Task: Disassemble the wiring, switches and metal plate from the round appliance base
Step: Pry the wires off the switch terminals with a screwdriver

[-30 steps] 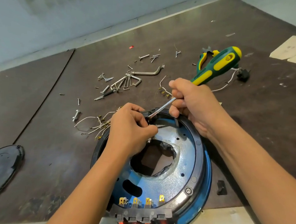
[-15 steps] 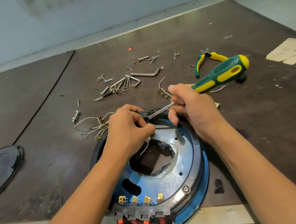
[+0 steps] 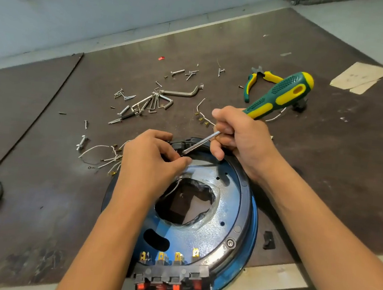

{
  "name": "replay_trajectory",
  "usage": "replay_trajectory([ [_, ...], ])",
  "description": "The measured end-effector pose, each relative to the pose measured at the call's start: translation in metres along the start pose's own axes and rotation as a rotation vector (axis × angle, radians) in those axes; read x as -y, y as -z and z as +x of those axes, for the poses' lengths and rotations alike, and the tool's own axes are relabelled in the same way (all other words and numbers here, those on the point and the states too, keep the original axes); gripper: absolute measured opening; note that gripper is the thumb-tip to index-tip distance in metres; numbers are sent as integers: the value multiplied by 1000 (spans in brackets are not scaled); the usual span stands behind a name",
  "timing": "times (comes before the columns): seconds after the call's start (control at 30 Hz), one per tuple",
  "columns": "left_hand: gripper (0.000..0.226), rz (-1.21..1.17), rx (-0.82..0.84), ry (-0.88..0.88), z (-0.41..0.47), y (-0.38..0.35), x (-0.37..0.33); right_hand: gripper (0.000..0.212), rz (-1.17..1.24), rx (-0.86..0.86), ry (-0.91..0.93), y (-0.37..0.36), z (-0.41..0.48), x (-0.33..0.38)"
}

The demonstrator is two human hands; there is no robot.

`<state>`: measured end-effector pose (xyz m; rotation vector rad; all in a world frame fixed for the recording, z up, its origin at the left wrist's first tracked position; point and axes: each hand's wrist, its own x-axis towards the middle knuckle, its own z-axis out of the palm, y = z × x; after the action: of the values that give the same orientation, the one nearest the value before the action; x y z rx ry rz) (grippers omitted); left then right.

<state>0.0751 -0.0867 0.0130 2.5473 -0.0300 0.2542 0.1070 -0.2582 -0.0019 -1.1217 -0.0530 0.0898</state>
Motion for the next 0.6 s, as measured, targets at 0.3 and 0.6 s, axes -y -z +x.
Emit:
replay_trajectory([
  [0.3,26,144,-68,5,-4,20,2,49,-78,72,67,-2,-5,2],
  [0.6,5,28,202,-5,3,34,20,44,-311,282,192,-3,-5,-4],
])
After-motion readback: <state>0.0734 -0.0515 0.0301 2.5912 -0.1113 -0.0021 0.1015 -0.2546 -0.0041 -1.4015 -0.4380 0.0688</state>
